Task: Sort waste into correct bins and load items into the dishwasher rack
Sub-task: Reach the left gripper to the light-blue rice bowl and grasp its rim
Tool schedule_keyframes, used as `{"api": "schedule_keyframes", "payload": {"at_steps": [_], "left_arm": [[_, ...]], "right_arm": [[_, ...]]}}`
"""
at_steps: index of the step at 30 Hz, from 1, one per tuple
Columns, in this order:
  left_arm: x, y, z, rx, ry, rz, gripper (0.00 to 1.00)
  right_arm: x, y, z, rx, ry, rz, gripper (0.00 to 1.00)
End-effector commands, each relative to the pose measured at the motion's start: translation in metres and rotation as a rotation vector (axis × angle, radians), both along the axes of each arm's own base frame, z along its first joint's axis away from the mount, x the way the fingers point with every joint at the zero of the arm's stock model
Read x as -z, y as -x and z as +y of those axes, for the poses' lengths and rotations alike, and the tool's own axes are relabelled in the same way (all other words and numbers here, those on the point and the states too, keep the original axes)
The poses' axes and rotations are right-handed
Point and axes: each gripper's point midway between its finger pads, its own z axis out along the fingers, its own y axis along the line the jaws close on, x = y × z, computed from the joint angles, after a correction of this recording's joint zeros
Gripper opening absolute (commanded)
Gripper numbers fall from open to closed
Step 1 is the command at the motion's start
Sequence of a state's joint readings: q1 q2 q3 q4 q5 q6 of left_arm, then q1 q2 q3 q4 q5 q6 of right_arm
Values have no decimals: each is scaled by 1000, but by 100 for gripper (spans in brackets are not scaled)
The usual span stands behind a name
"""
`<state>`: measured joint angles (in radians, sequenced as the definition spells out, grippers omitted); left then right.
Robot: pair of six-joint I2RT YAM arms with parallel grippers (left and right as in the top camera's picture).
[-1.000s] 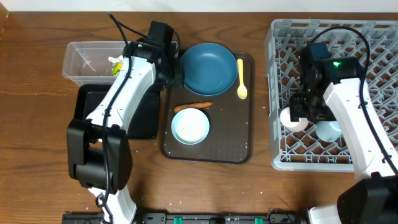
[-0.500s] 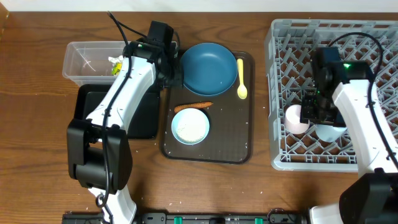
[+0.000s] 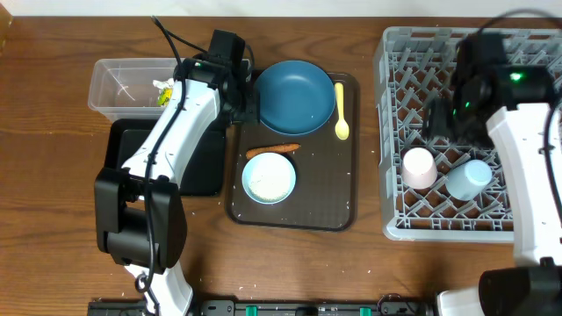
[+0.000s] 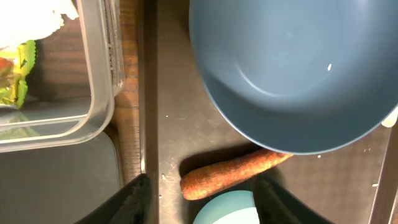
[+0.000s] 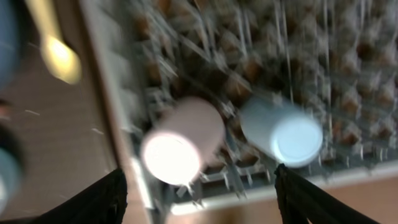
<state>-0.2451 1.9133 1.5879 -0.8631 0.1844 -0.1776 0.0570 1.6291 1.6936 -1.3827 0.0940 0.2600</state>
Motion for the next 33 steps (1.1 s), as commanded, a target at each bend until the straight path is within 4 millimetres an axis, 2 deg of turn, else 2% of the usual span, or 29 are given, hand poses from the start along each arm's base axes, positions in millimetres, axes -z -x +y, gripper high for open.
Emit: {"api": "schedule_keyframes", "payload": {"at_steps": [1, 5, 8, 12, 16, 20, 24, 29, 33], "left_arm": [[-1, 7, -7, 46, 32, 15, 58], [-6, 17, -10, 67, 52, 52, 59], [-16, 35, -13, 98, 107, 114, 60], [-38, 58, -4, 82, 145, 161, 60], [-58, 79, -12, 127, 142, 154, 60], [-59, 100, -43, 233, 108, 165, 60], [-32, 119, -68, 313, -12, 188, 60], [-3, 120, -77, 239, -202, 166, 60], [11, 120, -88, 209, -224, 171, 60]], "right_arm": [[-34, -15, 24, -92, -57, -118, 75], [-43, -28, 50, -156, -112, -183, 75], [-40, -33, 76, -219, -155, -199, 74], [-30, -35, 100, -276, -161, -187, 74], [-18, -42, 107, -289, -156, -165, 75], [-9, -51, 98, -260, -153, -155, 77], [-9, -58, 71, -191, -147, -164, 80], [-9, -60, 31, -89, -144, -157, 85], [-7, -56, 10, -33, -140, -140, 85]]}}
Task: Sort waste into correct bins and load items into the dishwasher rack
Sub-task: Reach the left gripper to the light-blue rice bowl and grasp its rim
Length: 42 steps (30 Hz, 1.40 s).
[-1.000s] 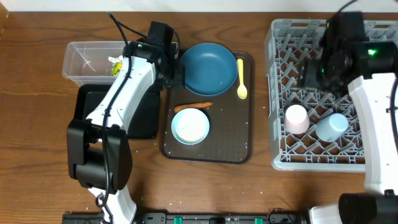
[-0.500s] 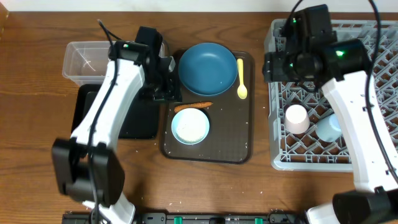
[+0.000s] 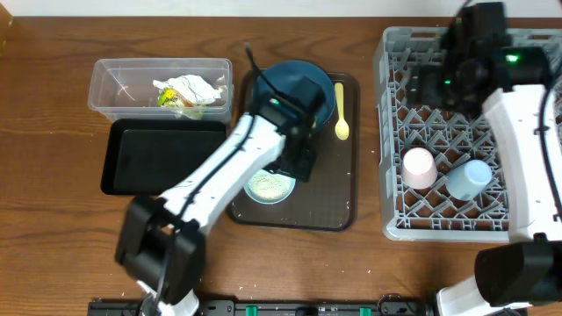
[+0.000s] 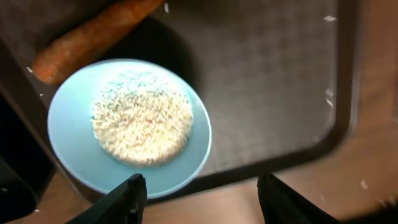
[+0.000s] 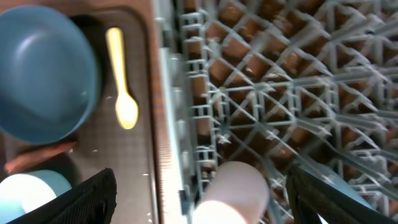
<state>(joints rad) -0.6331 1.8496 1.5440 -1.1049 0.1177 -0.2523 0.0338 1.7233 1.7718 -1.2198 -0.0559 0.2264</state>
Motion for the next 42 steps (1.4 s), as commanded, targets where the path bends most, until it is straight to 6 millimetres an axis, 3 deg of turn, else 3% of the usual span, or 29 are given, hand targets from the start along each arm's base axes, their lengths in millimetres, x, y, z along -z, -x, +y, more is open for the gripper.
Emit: {"api": "schedule_keyframes", "payload": {"at_steps": [1, 7, 14, 18, 23, 28, 31, 37, 42], "left_arm": [[14, -7, 6, -82, -84, -32, 60], [41, -5, -12, -46, -103, -10, 60], [72, -1, -9, -60, -158, 54, 60], [73, -2, -8, -63, -160, 55, 59], [73, -4, -7, -68, -156, 52, 28], [75, -4, -8, -67, -156, 52, 19], [80, -2, -7, -66, -164, 61, 8], [79, -1, -5, -67, -170, 67, 6], [59, 0, 3, -82, -179, 80, 6]], "right_arm": [[-2, 3, -13, 30, -4, 3, 85], [-2, 4, -17, 38, -3, 7, 85], [-1, 5, -17, 36, -1, 10, 85], [-1, 5, -17, 36, -1, 10, 85], [-1, 5, -17, 36, -1, 11, 84], [-1, 6, -17, 36, -1, 16, 84], [-1, 7, -17, 36, -1, 18, 84], [0, 8, -17, 36, -1, 22, 84], [0, 8, -17, 36, -1, 22, 83]]}}
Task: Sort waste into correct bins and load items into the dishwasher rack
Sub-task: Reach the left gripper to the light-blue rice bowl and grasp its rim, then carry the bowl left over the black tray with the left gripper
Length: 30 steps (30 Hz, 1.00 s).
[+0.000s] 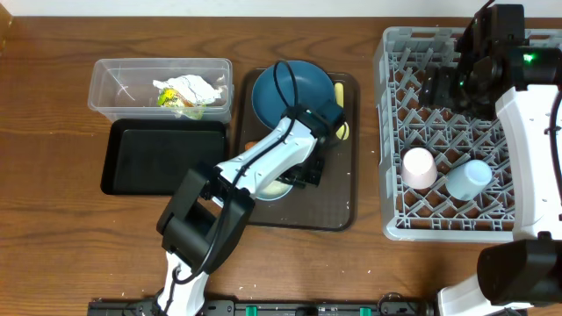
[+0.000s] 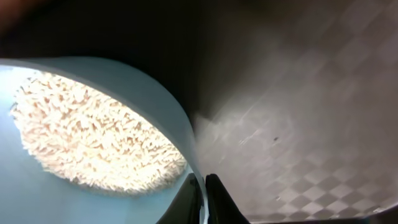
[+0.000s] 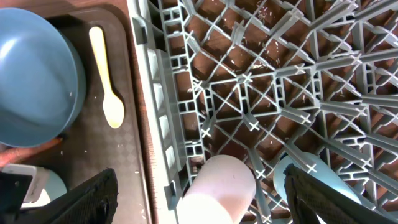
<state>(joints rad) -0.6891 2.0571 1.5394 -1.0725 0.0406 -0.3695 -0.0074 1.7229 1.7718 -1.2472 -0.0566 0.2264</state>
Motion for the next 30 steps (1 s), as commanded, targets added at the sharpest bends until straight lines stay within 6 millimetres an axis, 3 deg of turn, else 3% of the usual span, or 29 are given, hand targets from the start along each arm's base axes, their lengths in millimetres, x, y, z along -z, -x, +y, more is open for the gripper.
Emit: {"api": "schedule_keyframes", "payload": {"at_steps": [1, 9, 15, 30], "left_arm": [[-21, -7, 9, -26, -3, -21, 6], [-92, -15, 25, -98, 118, -112, 6], [-132, -30, 59, -193, 254, -162, 6], [-149, -68, 171, -400, 614, -155, 6]], "right_arm": [[-3, 2, 0, -5, -1, -6, 84], [-3, 0, -1, -11, 5, -13, 83], [-3, 0, -1, -12, 5, -13, 83], [-2, 4, -1, -12, 5, 4, 83]]}}
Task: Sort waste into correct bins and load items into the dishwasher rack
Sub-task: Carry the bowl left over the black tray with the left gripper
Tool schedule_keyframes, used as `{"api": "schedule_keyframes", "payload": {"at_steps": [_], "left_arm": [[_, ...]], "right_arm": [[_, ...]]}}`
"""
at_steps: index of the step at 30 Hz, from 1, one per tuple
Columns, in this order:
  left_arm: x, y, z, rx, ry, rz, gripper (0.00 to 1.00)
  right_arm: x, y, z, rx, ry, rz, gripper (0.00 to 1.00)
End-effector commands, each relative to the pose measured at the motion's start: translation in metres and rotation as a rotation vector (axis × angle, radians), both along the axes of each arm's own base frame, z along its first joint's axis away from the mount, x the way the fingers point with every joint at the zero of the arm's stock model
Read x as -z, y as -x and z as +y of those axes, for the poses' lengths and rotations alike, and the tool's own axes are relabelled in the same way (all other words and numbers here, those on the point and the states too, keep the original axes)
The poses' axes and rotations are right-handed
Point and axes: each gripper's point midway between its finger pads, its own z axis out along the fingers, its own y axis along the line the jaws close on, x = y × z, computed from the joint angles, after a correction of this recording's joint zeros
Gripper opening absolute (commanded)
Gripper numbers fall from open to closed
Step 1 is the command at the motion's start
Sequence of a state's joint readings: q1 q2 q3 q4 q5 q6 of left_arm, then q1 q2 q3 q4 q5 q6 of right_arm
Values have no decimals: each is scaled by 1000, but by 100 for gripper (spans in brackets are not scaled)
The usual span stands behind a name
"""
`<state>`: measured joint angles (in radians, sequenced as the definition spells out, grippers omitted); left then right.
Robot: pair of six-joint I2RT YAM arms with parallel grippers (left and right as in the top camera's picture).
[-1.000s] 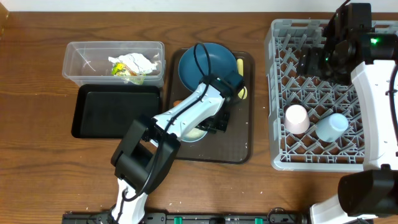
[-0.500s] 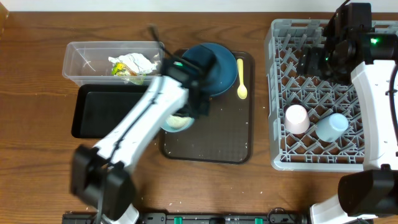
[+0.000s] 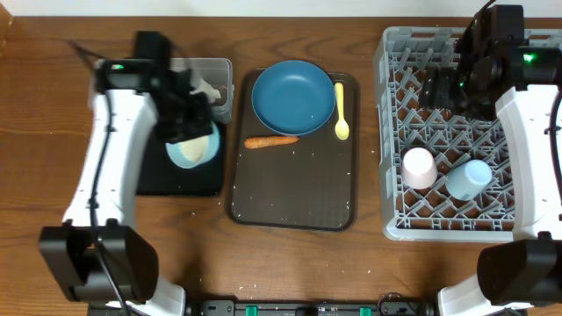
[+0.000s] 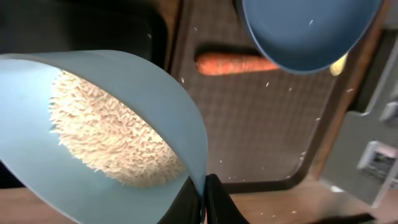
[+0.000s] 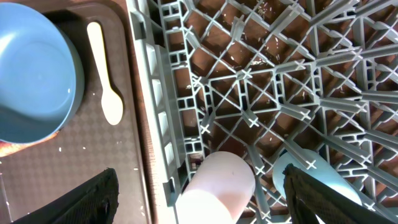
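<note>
My left gripper (image 4: 204,194) is shut on the rim of a light blue bowl (image 4: 93,124) that holds rice (image 4: 112,134). In the overhead view the bowl (image 3: 194,149) hangs over the black bin (image 3: 189,182) at the left. On the brown tray (image 3: 294,204) lie a carrot (image 3: 270,140), a dark blue bowl (image 3: 292,95) and a yellow spoon (image 3: 341,112). My right gripper (image 5: 199,193) is open over the grey dish rack (image 3: 386,132), with nothing between its fingers. A pink cup (image 5: 217,186) and a pale blue cup (image 5: 317,180) lie in the rack.
A clear bin (image 3: 221,75) with wrappers stands behind the black bin, largely hidden by my left arm. Bare wooden table lies in front of the tray and bins. The rack fills the right side.
The rice bowl was on the brown tray with my left gripper shut on its rim. It now hangs over the black bin at the left. The right arm has barely moved.
My left gripper was open near the carrot and the clear bin, the right one over the cups. Then the left stood open above the rice bowl and the right sat farther back over the rack. Then the left was shut on the bowl's rim, and now holds it over the black bin.
</note>
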<state>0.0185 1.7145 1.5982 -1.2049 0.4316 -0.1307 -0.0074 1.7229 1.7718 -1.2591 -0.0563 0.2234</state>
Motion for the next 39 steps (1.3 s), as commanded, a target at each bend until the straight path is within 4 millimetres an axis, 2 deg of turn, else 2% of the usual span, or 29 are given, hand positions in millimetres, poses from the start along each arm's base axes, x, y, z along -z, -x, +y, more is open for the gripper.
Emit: {"api": "schedule_keyframes", "payload": {"at_steps": [1, 5, 11, 17, 23, 30, 34, 39], "left_arm": [[-7, 0, 5, 46, 171, -41, 6], [-9, -3, 25, 9, 292, -72, 6], [-16, -9, 38, -32, 467, -117, 6], [-4, -7, 52, -71, 503, -79, 6], [-3, -15, 56, -103, 642, -102, 6], [18, -24, 67, -166, 735, -58, 6], [8, -33, 66, -185, 858, -105, 6], [3, -33, 64, -198, 897, -102, 6]], "right_arm": [[-3, 2, -1, -10, 4, -8, 83], [-3, 2, -1, -13, 5, -7, 83], [-3, 2, -1, -13, 5, -6, 83], [-2, 3, -1, -17, 6, -3, 83], [-2, 3, -1, -20, 8, -3, 83], [-2, 5, -1, -27, 10, 4, 83], [-1, 5, -1, -27, 10, 7, 84], [-1, 5, -1, -27, 10, 8, 84]]}}
